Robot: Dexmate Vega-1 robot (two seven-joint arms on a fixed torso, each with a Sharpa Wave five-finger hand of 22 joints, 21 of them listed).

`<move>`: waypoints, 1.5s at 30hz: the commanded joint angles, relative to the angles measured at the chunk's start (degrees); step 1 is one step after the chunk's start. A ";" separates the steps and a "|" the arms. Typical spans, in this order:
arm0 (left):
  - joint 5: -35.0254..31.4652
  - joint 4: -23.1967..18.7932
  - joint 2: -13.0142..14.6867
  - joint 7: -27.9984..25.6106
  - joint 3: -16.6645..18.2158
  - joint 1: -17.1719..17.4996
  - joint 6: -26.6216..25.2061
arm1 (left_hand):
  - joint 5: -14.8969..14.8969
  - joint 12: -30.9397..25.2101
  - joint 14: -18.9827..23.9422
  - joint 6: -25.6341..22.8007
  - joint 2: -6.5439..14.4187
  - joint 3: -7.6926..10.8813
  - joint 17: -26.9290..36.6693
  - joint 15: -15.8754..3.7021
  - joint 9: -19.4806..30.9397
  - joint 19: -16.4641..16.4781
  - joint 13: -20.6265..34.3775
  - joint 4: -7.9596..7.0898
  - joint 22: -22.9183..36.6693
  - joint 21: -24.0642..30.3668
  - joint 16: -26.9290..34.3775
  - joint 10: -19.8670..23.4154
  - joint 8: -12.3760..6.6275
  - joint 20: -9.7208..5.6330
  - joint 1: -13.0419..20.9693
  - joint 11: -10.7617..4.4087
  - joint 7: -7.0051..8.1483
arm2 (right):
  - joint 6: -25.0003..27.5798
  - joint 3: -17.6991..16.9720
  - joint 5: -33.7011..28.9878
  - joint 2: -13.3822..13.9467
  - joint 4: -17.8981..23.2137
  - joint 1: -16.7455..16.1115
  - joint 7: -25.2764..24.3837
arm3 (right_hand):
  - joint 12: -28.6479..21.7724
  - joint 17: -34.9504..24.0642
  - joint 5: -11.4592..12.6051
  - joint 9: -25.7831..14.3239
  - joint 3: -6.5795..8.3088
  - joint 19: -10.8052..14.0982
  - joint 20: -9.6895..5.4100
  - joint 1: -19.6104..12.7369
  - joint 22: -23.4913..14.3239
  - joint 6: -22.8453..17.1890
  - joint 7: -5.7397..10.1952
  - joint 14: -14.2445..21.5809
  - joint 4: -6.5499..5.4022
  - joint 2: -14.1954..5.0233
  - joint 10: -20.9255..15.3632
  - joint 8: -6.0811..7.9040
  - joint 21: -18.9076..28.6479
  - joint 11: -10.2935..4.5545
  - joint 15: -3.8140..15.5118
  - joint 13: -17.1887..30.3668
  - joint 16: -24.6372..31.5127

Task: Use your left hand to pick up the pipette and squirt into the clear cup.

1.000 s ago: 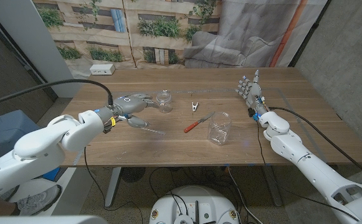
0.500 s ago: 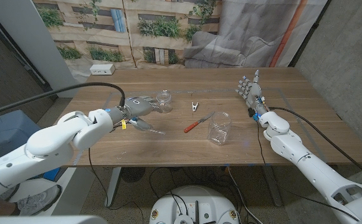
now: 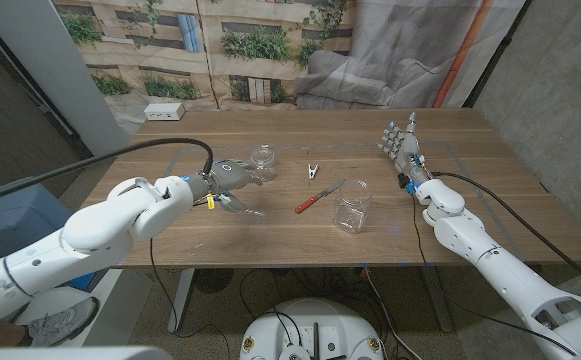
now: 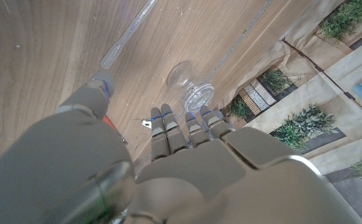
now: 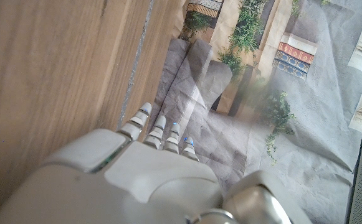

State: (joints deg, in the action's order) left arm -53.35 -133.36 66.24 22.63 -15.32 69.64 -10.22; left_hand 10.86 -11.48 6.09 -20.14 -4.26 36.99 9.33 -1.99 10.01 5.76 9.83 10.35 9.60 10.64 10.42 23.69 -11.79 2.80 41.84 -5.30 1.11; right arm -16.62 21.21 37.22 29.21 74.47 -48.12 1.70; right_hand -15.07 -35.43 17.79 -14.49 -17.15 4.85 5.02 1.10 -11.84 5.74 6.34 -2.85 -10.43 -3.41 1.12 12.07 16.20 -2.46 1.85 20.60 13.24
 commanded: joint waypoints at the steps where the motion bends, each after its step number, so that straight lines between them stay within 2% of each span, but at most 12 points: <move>1: -2.31 0.78 -1.42 1.74 -4.90 -2.95 -2.67 | 0.36 -0.64 1.60 -0.61 0.17 -0.54 0.17 -0.12 0.09 1.35 0.12 -0.01 0.11 0.67 0.40 1.66 -0.04 0.15 1.13 0.23 0.02 | -0.02 0.00 -0.01 -0.01 -0.01 0.00 0.01 | -0.11 -0.26 0.29 -0.09 -0.37 0.19 -0.01 0.00 -0.31 -0.09 0.53 -0.44 -0.03 -3.34 0.07 0.37 0.36 -0.49 4.70 0.30 0.35; 8: -3.84 1.81 -2.72 0.24 -6.93 -3.55 -3.93 | 0.34 -0.82 3.67 -2.50 0.52 -1.10 0.14 -0.67 0.11 3.18 0.08 -0.06 0.12 0.93 0.52 4.41 -0.40 -0.03 2.33 -0.78 -0.53 | -0.02 0.00 -0.01 -0.01 0.00 0.00 0.00 | -0.20 -0.26 0.29 -0.09 -0.37 0.20 -0.05 0.00 -0.31 -0.09 0.49 -0.44 -0.03 -3.34 -0.14 0.37 0.36 -0.34 4.71 0.31 0.35; 13: -5.62 2.82 -3.32 -2.30 -8.34 -3.73 -3.89 | 0.41 -0.83 4.29 -3.77 0.72 -1.27 0.13 -1.09 0.13 3.71 0.08 0.04 0.12 0.88 0.45 5.73 -0.64 -0.16 3.19 -1.54 -0.24 | -0.01 0.00 -0.01 0.00 0.01 -0.01 0.00 | -0.19 -0.26 0.29 -0.09 -0.37 0.20 -0.05 0.00 -0.31 -0.08 0.51 -0.44 -0.03 -3.34 -0.09 0.36 0.37 -0.37 4.72 0.31 0.35; 16: -7.82 3.59 -3.57 -4.03 -9.50 -3.85 -3.75 | 0.46 -0.82 5.06 -4.81 0.84 -1.45 0.12 -1.91 0.15 4.11 0.09 0.09 0.12 0.81 0.49 6.85 -0.78 -0.33 3.99 -2.94 -0.09 | -0.01 -0.01 0.00 0.01 0.01 -0.01 0.01 | -0.18 -0.26 0.29 -0.09 -0.37 0.20 -0.03 0.00 -0.31 -0.10 0.46 -0.39 -0.03 -3.34 -0.07 0.37 0.36 -0.36 4.70 0.31 0.37; 18: -7.83 3.89 -3.91 -4.47 -9.77 -3.87 -3.80 | 0.48 -0.76 5.55 -5.28 0.86 -1.57 0.13 -2.59 0.15 4.41 0.09 0.12 0.11 0.81 0.54 7.24 -0.81 -0.58 4.39 -2.94 -0.07 | 0.01 -0.02 0.01 0.03 0.03 -0.01 0.01 | -0.15 -0.26 0.29 -0.09 -0.37 0.21 -0.07 0.00 -0.31 -0.13 0.47 -0.42 -0.03 -3.34 0.01 0.39 0.37 -0.44 4.72 0.31 0.36; 19: -7.91 4.10 -4.07 -4.48 -10.00 -4.03 -3.75 | 0.48 -0.86 5.86 -5.47 0.86 -1.67 0.14 -2.85 0.15 4.55 0.10 0.13 0.11 0.79 0.58 7.92 -0.78 -0.67 4.65 -3.40 0.00 | 0.01 -0.02 0.02 0.03 0.03 -0.01 0.01 | -0.11 -0.26 0.29 -0.09 -0.37 0.20 -0.03 0.00 -0.31 -0.14 0.49 -0.43 -0.03 -3.33 0.10 0.39 0.37 -0.30 4.72 0.31 0.35; 24: -8.53 5.06 -4.49 -4.54 -11.12 -4.69 -3.29 | 0.50 -0.86 7.20 -6.58 0.84 -1.99 0.13 -3.40 0.17 5.37 0.10 0.15 0.10 0.84 0.72 9.25 -0.84 -0.93 5.56 -3.48 0.57 | 0.01 -0.03 0.02 0.04 0.04 -0.02 0.02 | -0.23 -0.26 0.29 -0.09 -0.37 0.20 -0.04 0.00 -0.31 -0.18 0.43 -0.44 -0.03 -3.34 -0.18 0.41 0.37 -0.54 4.71 0.32 0.35; 30: -9.04 6.04 -4.61 -5.43 -11.96 -4.78 -2.93 | 0.51 -0.75 8.07 -8.01 0.83 -2.36 0.14 -4.24 0.18 6.12 0.12 0.13 0.11 0.85 0.65 10.43 -0.96 -1.04 6.53 -4.38 1.23 | -0.02 -0.01 0.01 0.01 -0.04 0.02 0.03 | -0.08 -0.26 0.29 -0.09 -0.36 0.19 -0.05 -0.01 -0.31 -0.16 0.46 -0.43 -0.03 -3.35 0.17 0.40 0.36 -0.39 4.72 0.31 0.35; 45: -9.38 8.56 -5.14 -8.26 -13.61 -5.55 -1.67 | 0.57 -0.31 9.96 -10.56 1.41 -2.91 0.11 -4.92 0.28 7.13 0.14 0.05 0.15 0.77 0.56 11.75 -1.07 -1.47 8.62 -5.68 2.80 | -0.03 0.00 -0.01 -0.01 -0.06 0.03 0.03 | -0.19 -0.26 0.29 -0.09 -0.37 0.19 0.01 -0.01 -0.31 -0.09 0.53 -0.41 -0.03 -3.33 -0.07 0.37 0.36 -0.38 4.62 0.32 0.36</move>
State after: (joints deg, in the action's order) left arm -62.02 -126.51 61.57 16.37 -27.55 64.62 -12.72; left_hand 10.86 -11.93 15.67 -30.11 -2.95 34.27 9.35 -2.36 10.00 12.28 9.85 10.32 9.61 11.09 10.82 34.80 -12.52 1.35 49.78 -10.96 3.87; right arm -16.64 21.19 37.23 29.21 74.48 -48.13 1.73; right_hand -15.07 -35.42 17.79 -14.49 -17.15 4.85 5.02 1.10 -11.84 5.74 6.34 -2.85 -10.43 -3.41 1.12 12.07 16.20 -2.46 1.84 20.60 13.24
